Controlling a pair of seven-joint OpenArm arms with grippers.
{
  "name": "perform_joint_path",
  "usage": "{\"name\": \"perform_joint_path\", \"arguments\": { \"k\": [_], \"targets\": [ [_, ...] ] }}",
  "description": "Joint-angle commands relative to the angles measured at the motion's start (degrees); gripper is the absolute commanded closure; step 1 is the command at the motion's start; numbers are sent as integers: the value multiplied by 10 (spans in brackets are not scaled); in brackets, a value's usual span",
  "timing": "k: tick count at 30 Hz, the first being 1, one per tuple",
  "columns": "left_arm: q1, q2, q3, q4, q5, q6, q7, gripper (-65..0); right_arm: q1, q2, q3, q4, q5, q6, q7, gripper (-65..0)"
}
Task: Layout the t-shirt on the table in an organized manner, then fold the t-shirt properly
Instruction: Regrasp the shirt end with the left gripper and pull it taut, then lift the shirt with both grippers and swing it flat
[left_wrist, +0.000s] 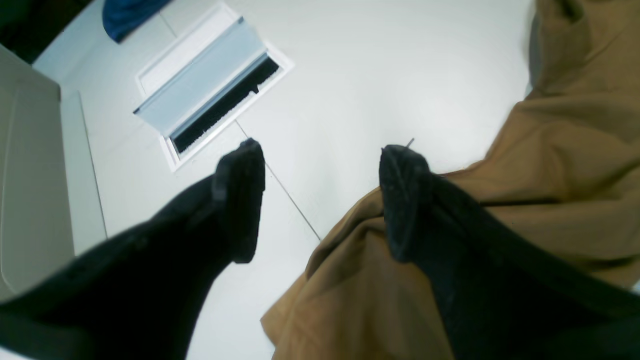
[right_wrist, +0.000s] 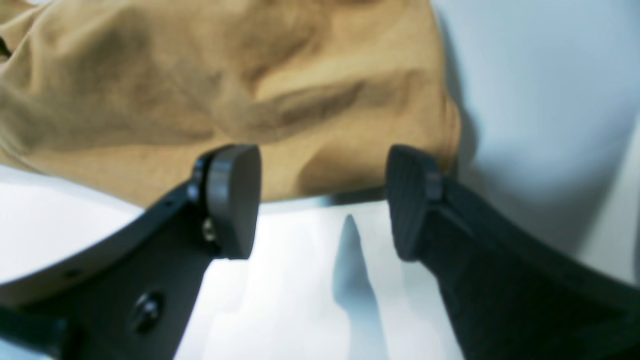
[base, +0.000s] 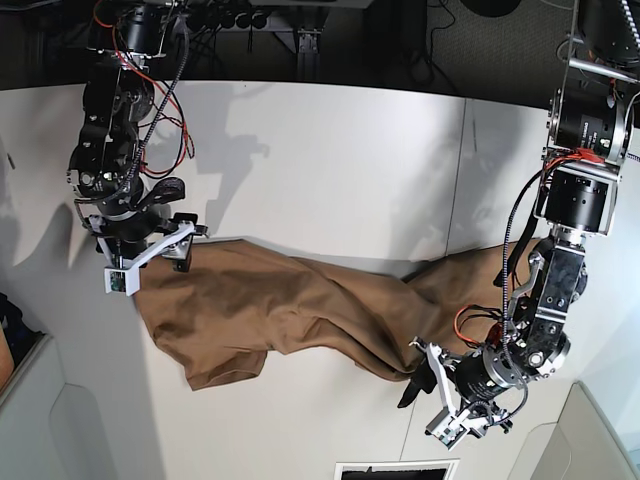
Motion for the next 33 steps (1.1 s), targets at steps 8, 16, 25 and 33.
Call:
{"name": "perform_joint_path", "arguments": {
  "k": [8,16,25,33],
  "targets": [
    [-7,-7,-5,7,-51,-17,71,-384,36,2,0,11,-45,-60,46,-333],
    [55,-104,-8,9,-186,-39,167,-384,41,6,6,9,-88,-79,35,-337],
    [176,-155,-165,9,-232,-63,168,-384,33,44,13,7,-88,-77,30,-429],
    [258,-116,-201,3,-228,-64,144,-384,42,54,13,-120,-43,-35,83,-429]
  ]
}}
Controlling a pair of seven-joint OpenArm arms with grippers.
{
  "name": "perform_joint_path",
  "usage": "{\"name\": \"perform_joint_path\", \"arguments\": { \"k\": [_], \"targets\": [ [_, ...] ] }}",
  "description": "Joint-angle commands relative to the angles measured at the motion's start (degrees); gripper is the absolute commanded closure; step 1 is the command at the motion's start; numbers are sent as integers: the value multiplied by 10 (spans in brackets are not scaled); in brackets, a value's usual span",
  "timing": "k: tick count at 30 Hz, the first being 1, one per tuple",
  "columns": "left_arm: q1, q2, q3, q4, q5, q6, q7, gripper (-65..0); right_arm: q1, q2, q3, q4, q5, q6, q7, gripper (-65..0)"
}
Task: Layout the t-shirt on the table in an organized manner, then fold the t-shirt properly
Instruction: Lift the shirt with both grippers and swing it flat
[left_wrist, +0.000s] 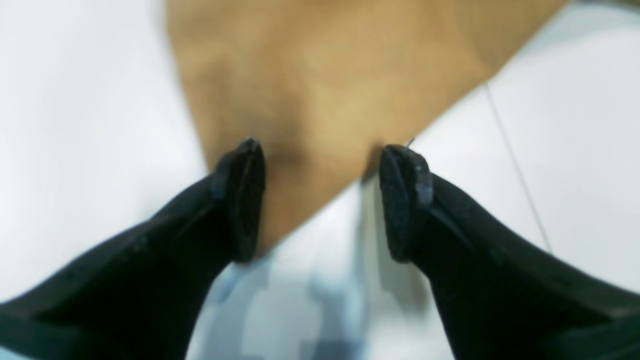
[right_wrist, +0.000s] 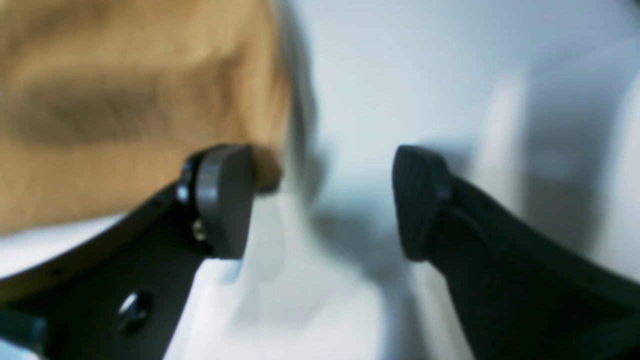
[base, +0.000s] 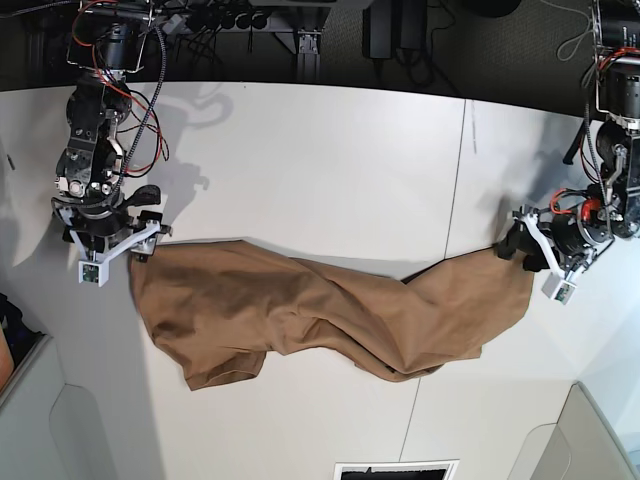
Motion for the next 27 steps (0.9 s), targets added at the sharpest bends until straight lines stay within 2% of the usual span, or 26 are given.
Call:
{"name": "perform_joint_path", "arguments": {
  "k": [1,5,9,10,12,13,14,15,17,18,21,23,25,27],
  "targets": [
    [-9,-3,-4,5,3,-1,-20,-384,17,3,0,-3,9,14,3,-429],
    [-8,12,-4,-10,29,42,-52,-384,16,-5,-2,-17,27,26,10,-429],
    [-8,23,-4,-17,54,45,-71,-371,18,-8,-4,-17,38,62,21,-428],
    [-8,24,-4,-17,56,45,-72,-333,20,-8,-5,-17,38,67,24,-428],
    [-7,24,-4,-17,58,45,-72,-198,25,-8,-7,-17,40,77,24,-422],
    [-7,24,-4,-17,58,45,-72,-121,27,-8,-9,-17,40,81,25,-393],
    [-7,23,-4,-17,58,45,-72,-53,29,-8,-10,-17,40,81,26,-336],
    [-7,22,-4,-17,58,45,-72,-4,30,-8,-12,-17,40,81,27,-252],
    [-8,15,-4,-17,55,45,-72,0,34,-8,-15,-17,40,83,26,-47],
    [-8,10,-4,-16,51,45,-75,0,35,-8,-15,-17,40,89,26,0],
    [-7,-12,-4,-3,35,44,-78,0,35,-8,-14,-7,40,124,20,0],
    [-6,-29,-6,15,23,28,-75,0,35,-8,-14,15,40,142,-16,0],
    [5,-45,-17,48,0,12,-64,0,27,-6,-14,53,49,143,-53,0],
    [25,-58,-42,94,-36,8,-41,0,4,2,-13,109,76,150,-60,0]
  ]
}}
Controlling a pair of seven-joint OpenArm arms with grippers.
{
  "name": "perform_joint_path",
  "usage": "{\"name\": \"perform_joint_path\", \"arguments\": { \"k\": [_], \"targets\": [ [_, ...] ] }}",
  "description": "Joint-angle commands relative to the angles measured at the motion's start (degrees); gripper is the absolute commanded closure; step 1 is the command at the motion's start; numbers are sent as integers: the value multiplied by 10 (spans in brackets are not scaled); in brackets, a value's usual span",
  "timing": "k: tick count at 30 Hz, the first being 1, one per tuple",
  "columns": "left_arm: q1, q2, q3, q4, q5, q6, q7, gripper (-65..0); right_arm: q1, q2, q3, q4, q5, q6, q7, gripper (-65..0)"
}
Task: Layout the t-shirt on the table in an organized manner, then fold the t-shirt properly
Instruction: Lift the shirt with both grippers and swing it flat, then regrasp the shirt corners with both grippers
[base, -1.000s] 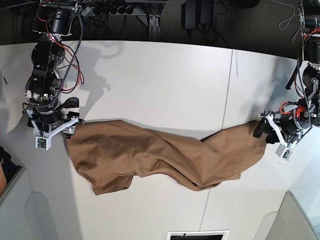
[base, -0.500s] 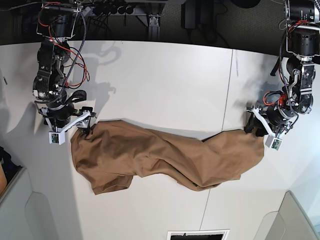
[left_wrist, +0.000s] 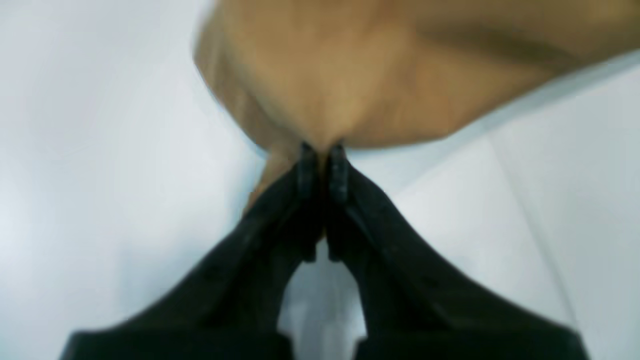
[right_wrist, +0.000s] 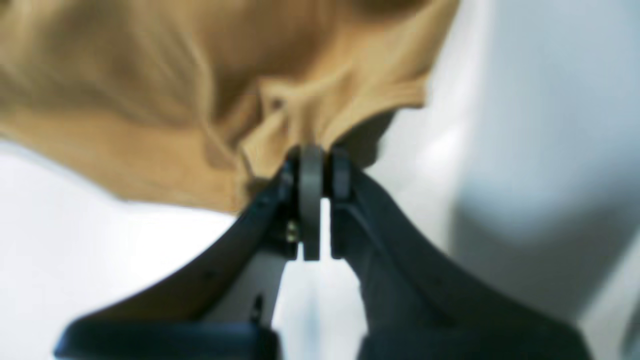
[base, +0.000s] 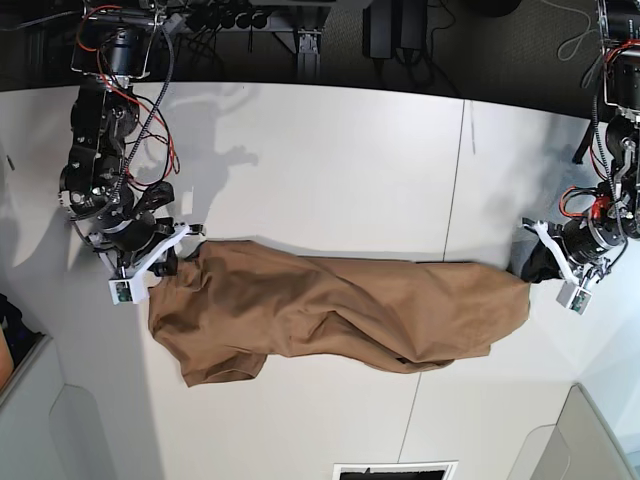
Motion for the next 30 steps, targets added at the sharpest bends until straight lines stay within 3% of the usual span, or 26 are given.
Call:
{"name": "perform_joint_path", "arguments": {
  "k": [1,7,10,13,17,22,25,26,29,30],
  "targets": [
    [4,-17,-24,32,-20,-2,3,0,-6,13,4,38,14,6,12,0],
    [70,-17,-184,168,-87,-10,32,0,-57,47,47,191,50,6,11,0],
    [82,-11,-253,226,-108,-27,43,0,-54,68,90,209,98,6,12,0],
    [71,-16,-287,252,-122,-20,43,0,-26,75,130,208,132,6,11,0],
    [54,-19,-243,236,-117,-22,44,0,15,73,128,172,134,6,11,0],
    [3,-5,-87,134,-12,-21,3,0,80,71,68,48,120,26,11,0],
    [-24,7,-22,70,1,-21,-5,0,99,71,41,-12,103,26,11,0],
    [-25,10,-12,59,1,-21,-2,-55,98,71,37,-21,102,25,10,-44],
    [-25,13,-4,50,0,-22,13,-255,88,70,36,-26,106,25,6,-318],
    [-25,12,-5,50,0,-21,14,-291,87,70,36,-25,113,25,5,-358]
  ]
}}
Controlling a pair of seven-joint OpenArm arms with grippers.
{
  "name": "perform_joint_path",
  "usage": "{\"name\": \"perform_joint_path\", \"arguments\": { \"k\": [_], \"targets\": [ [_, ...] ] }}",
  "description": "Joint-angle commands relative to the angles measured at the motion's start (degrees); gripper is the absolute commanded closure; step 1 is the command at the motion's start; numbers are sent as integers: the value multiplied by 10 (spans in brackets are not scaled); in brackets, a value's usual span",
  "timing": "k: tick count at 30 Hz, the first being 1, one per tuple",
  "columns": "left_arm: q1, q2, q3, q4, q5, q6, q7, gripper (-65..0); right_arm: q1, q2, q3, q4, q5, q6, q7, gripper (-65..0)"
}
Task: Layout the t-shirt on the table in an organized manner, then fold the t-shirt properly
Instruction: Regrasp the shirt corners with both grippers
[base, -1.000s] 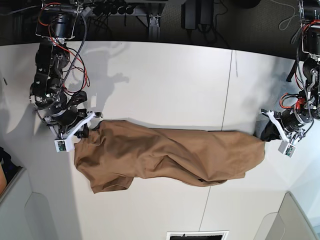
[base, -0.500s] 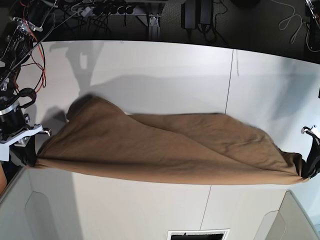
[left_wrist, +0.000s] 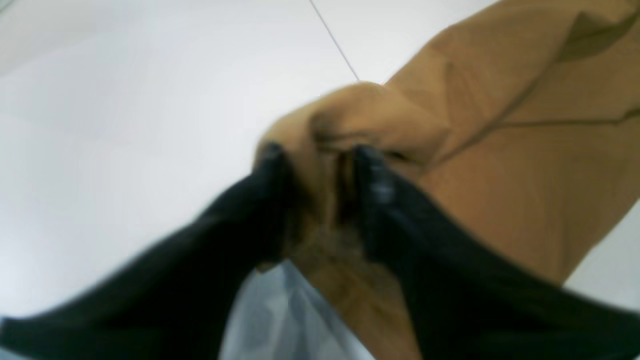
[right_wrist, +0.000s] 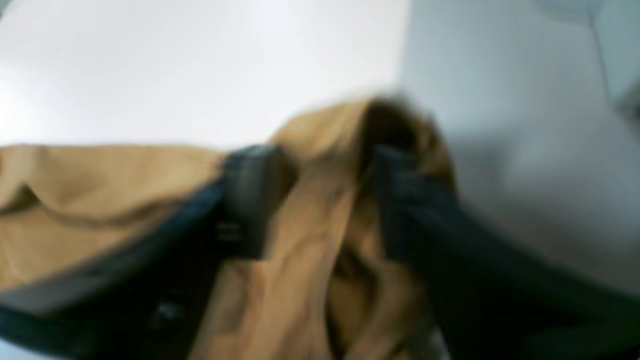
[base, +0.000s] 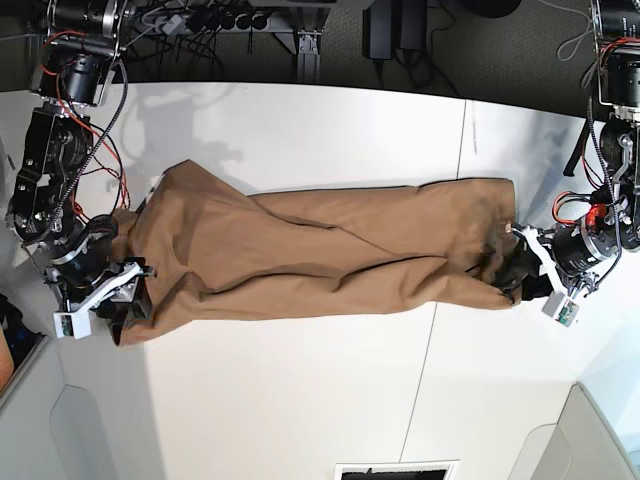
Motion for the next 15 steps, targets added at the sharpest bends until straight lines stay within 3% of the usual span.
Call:
{"name": "perform_joint_path", "arguments": {
  "k": [1,7,10,15],
  "targets": [
    [-13,-13,-11,9,-8,0,-13,-302,17,6,2,14,21,3,12,-364],
    [-12,-13,-68,16,-73,-7,42,-302,12,6,22,65,82,24,-59,-362],
    [-11,-13,-109,16,-133,-37,87,-302,-9,6,24,83,90,24,-71,-362],
    [-2,-13,-136,16,-198,-37,149,-302,-87,6,25,84,99,23,-80,-362]
  ]
}}
